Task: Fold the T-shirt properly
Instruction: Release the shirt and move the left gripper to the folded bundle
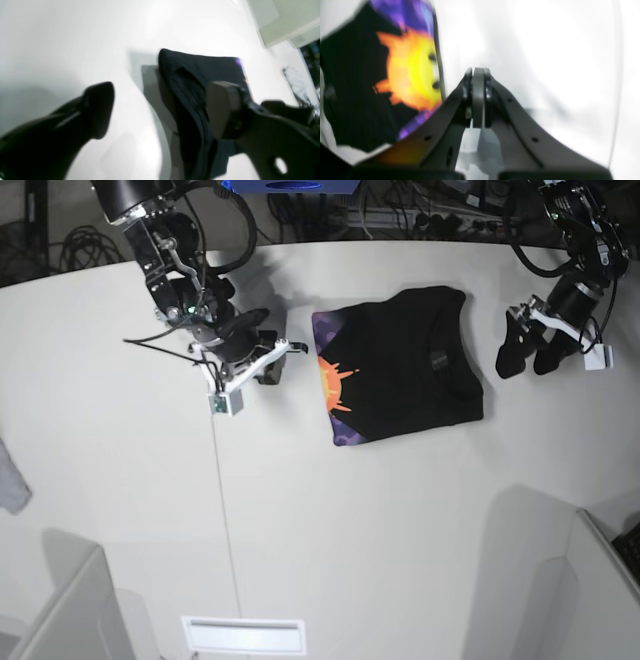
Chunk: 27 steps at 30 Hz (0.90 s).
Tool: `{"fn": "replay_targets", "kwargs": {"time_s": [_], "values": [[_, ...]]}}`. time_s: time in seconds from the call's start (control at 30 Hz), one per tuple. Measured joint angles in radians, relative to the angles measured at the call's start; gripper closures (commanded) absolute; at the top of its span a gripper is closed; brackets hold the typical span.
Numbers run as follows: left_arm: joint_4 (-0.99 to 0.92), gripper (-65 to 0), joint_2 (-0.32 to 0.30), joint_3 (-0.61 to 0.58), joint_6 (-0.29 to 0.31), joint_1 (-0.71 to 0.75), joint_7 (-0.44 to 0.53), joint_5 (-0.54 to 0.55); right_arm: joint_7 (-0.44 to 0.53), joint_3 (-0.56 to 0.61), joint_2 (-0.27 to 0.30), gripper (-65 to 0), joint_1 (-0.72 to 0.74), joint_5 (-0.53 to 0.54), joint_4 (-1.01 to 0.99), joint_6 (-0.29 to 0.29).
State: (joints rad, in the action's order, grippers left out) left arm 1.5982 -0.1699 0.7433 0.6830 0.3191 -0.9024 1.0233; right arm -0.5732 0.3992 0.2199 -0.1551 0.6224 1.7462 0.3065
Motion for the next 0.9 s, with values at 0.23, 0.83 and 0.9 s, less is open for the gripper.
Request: {"fn": "replay_targets", "kwargs": {"time_s": [0.23, 0.83, 0.9], "values": [[-0.006, -59.4, 0.095, -0.004, 0.003, -0.088, -0.095, -0.187, 0.006, -0.029, 0.021, 0.0, -0.044, 0.000, 0.034, 0.000], [-0.142, -58.9, 0.116, -0.172, 0.016, -0.142, -0.070, -0.196, 0.004, -0.039, 0.051, 0.0, -0.101, -0.001, 0.133, 0.000], [-0.154, -53.8, 0.109, -0.199, 0.019, -0.141, -0.053, -0.185, 0.009, -0.069, 0.048, 0.0, -0.111, -0.001, 0.133, 0.000]]}}
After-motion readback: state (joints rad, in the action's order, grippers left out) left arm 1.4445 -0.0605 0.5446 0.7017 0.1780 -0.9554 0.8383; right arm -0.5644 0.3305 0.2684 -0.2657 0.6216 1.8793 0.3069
